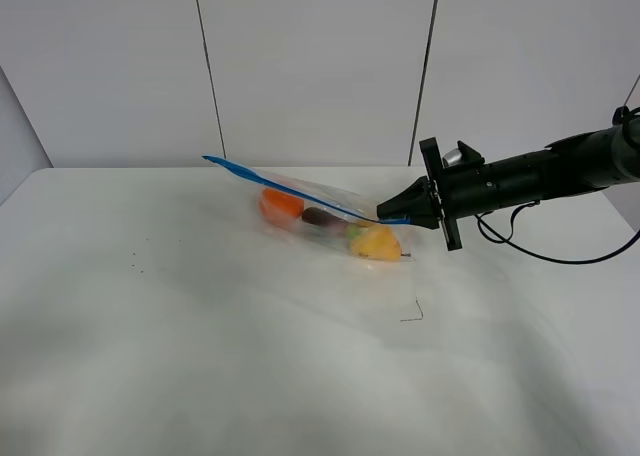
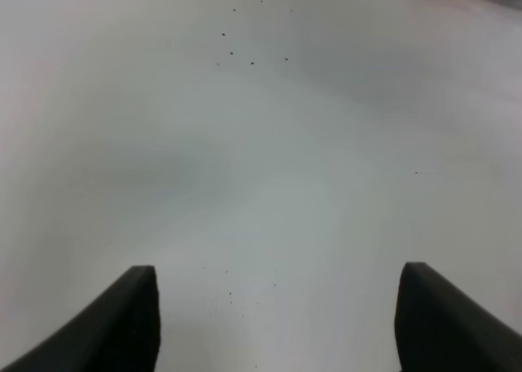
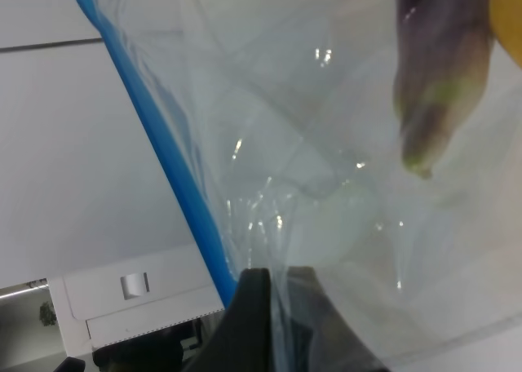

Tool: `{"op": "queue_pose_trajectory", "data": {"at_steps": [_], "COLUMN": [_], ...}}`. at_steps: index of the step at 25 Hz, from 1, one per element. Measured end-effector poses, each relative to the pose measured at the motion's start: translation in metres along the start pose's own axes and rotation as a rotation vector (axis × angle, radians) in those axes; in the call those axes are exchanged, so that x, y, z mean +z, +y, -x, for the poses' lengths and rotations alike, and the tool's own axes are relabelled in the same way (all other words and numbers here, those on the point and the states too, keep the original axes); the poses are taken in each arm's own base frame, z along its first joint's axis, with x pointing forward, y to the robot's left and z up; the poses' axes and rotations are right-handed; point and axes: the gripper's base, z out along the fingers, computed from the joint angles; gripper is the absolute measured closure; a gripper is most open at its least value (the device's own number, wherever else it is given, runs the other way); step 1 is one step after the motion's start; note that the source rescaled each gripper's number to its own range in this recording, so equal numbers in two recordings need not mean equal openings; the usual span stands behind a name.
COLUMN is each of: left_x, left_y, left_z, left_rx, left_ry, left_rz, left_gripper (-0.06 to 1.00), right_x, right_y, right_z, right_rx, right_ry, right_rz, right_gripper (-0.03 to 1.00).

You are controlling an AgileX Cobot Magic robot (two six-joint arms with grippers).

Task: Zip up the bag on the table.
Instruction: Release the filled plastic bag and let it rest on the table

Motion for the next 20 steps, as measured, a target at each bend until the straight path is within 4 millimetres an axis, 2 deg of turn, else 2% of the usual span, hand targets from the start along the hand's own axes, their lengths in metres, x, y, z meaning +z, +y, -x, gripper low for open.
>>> {"op": "queue_pose_trajectory", "data": {"at_steps": [9, 11, 12, 13, 15, 17, 18, 20], "left_x": [0.0, 0.0, 0.0, 0.0, 0.0, 0.0, 0.0, 0.0], "left_y": [0.0, 0.0, 0.0, 0.0, 0.0, 0.0, 0.0, 0.0], "left_z": [0.0, 0.0, 0.0, 0.0, 0.0, 0.0, 0.0, 0.0], "left_rx": [0.0, 0.0, 0.0, 0.0, 0.0, 0.0, 0.0, 0.0], "left_ry": [0.0, 0.0, 0.0, 0.0, 0.0, 0.0, 0.0, 0.0], "left_rz": [0.0, 0.0, 0.0, 0.0, 0.0, 0.0, 0.0, 0.0], "left_gripper": [0.14, 0.14, 0.14, 0.14, 0.14, 0.14, 0.14, 0.14], "right_x": [0.0, 0.0, 0.0, 0.0, -0.001, -0.005, -0.008, -0.019], "right_y": [0.0, -0.002, -0.003, -0.004, -0.007, -0.004, -0.001, 0.006], "right_z": [0.0, -0.001, -0.002, -0.004, -0.006, -0.001, 0.004, 0.015], "right_rx": [-0.001, -0.005, -0.008, -0.009, -0.012, -0.045, -0.068, -0.115], "right_ry": [0.003, 0.016, 0.027, 0.04, 0.07, 0.096, 0.107, 0.128], "right_rz": [-0.003, -0.018, -0.031, -0.047, -0.085, -0.14, -0.182, -0.301], "right_gripper": [0.97, 0.9, 0.84, 0.71, 0.37, 0.12, 0.06, 0.0]}}
